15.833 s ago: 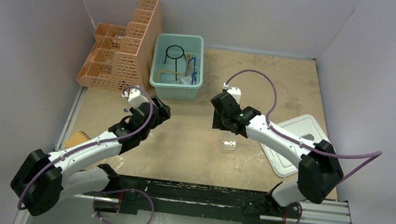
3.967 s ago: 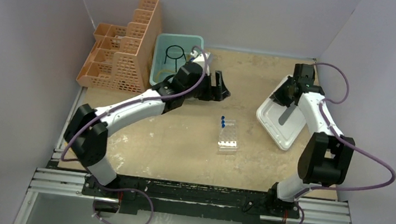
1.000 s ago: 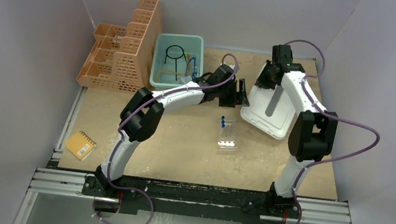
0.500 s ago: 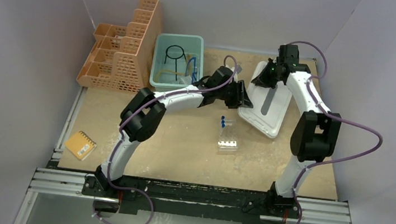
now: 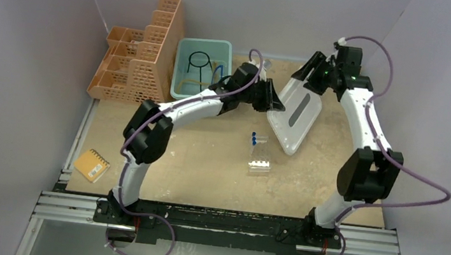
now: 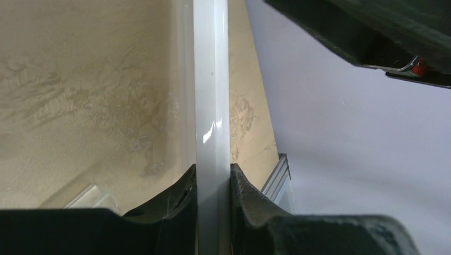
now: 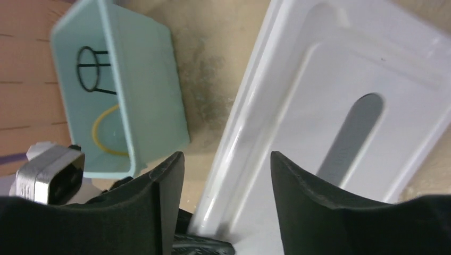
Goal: Organize the chemistry lab equipment
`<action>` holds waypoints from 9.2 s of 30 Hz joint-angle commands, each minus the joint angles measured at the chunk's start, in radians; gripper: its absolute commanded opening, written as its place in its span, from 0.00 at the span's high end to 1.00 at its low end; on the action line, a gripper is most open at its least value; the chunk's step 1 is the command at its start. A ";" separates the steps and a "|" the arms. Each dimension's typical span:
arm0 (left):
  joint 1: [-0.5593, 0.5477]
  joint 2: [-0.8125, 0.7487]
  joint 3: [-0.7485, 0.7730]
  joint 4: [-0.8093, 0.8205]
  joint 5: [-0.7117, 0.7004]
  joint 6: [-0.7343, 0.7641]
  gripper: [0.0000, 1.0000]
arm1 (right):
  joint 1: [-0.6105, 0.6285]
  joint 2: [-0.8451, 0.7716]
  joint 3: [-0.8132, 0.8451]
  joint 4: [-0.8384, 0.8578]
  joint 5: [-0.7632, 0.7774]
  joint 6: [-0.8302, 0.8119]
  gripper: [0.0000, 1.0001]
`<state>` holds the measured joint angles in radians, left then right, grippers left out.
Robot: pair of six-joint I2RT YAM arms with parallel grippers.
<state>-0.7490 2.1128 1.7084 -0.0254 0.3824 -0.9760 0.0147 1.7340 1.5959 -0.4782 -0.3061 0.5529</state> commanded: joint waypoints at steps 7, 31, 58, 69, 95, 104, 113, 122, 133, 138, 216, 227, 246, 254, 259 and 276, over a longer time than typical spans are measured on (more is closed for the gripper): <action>0.128 -0.301 0.049 -0.057 -0.034 0.055 1.00 | -0.013 -0.299 -0.124 0.201 -0.044 0.015 0.25; 0.394 -0.609 -0.221 0.351 -0.048 -0.531 1.00 | 0.003 -0.110 -0.275 1.199 -0.548 0.852 0.18; 0.442 -0.797 -0.349 -0.383 -0.466 -0.018 0.33 | 0.090 -0.051 -0.303 1.203 -0.465 0.840 1.00; 0.443 -0.917 -0.392 -0.521 -0.702 0.087 0.32 | 0.236 0.050 -0.273 1.222 -0.366 0.909 1.00; 0.478 -0.885 -0.500 -0.520 -0.733 0.054 0.21 | 0.425 0.259 -0.222 1.334 -0.027 1.003 1.00; 0.498 -0.856 -0.524 -0.493 -0.731 0.072 0.21 | 0.443 0.284 -0.200 1.282 -0.066 1.008 0.89; 0.513 -0.817 -0.546 -0.450 -0.729 0.090 0.20 | 0.447 0.241 -0.127 0.963 -0.093 0.822 0.56; 0.517 -0.801 -0.563 -0.419 -0.734 0.090 0.19 | 0.447 0.231 0.063 0.569 -0.048 0.587 0.40; 0.531 -0.786 -0.559 -0.419 -0.773 0.074 0.19 | 0.456 0.237 0.183 0.232 0.023 0.394 0.31; 0.533 -0.774 -0.563 -0.401 -0.747 0.065 0.19 | 0.472 0.226 0.232 0.115 0.143 0.258 0.30; 0.531 -0.879 -0.767 -0.185 -0.696 0.036 0.23 | 0.502 0.422 0.436 -0.149 0.043 -0.358 0.57; 0.531 -0.766 -0.751 -0.250 -0.725 -0.001 0.28 | 0.500 0.388 0.431 -0.097 0.082 -0.165 0.40; 0.531 -0.718 -0.687 -0.301 -0.676 0.067 0.30 | 0.484 0.358 0.373 0.007 0.248 -0.058 0.42; 0.531 -0.798 -0.612 -0.316 -0.573 0.150 0.26 | 0.484 0.222 0.305 0.061 0.189 -0.115 0.36; 0.531 -0.913 -0.597 -0.373 -0.582 0.208 0.25 | 0.485 0.131 0.315 0.061 0.187 -0.121 0.32; 0.531 -1.295 -0.615 -0.680 -0.687 0.350 0.17 | 0.485 -0.699 -0.459 -0.272 0.860 0.044 0.24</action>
<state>-0.2234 0.8856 1.0821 -0.6483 -0.2596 -0.6582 0.5026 1.2045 1.2209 -0.6052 0.3462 0.4919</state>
